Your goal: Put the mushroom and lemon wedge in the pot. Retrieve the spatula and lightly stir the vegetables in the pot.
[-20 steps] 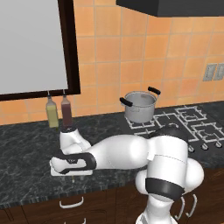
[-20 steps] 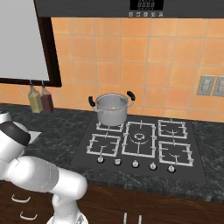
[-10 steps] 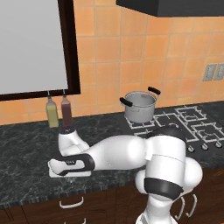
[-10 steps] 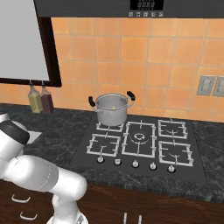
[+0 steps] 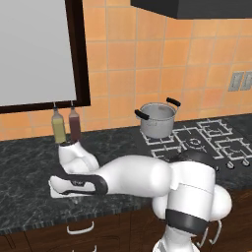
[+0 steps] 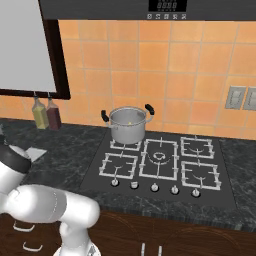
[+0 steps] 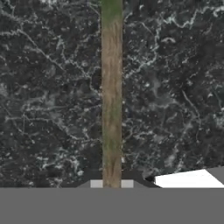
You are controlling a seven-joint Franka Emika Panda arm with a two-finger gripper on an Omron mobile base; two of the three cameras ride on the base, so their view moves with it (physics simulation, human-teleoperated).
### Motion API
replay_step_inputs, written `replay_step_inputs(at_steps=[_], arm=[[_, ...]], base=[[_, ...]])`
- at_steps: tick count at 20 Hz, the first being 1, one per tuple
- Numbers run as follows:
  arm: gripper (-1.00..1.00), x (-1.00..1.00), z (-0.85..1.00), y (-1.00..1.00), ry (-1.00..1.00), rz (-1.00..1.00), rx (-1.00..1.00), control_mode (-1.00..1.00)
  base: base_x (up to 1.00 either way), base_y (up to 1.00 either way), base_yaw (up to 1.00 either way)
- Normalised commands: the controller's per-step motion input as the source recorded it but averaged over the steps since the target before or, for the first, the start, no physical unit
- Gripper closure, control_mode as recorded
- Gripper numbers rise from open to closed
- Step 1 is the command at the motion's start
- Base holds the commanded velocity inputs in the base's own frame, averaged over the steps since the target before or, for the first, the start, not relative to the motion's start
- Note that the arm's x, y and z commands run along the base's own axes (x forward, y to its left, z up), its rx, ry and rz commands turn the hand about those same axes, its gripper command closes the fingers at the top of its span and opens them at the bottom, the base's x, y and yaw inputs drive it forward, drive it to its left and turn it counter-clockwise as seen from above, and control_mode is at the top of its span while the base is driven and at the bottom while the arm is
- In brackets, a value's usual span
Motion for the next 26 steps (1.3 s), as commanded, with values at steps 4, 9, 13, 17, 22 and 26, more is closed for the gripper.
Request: replay_step_inputs(at_steps=[4, 9, 13, 17, 22, 26], arm=[[1.0, -0.51, 0.99, 0.0, -0.27, -0.01, 0.01, -1.0], [1.0, -0.42, 0.8, -0.15, -0.28, -0.07, 0.18, -1.0], [1.0, -0.2, 0.79, -0.2, -0.11, -0.13, 0.42, -1.0], [1.0, -0.17, 0.66, -0.13, -0.03, -0.13, 0.55, -1.0], [1.0, -0.02, 0.73, -0.17, -0.01, -0.1, 0.66, -1.0], [1.0, -0.01, 0.84, -0.4, 0.12, -0.01, 0.86, -1.0]], base=[[0.0, 0.0, 0.0], [0.0, 0.0, 0.0], [0.0, 0.0, 0.0], [0.0, 0.0, 0.0], [0.0, 0.0, 0.0], [0.0, 0.0, 0.0]])
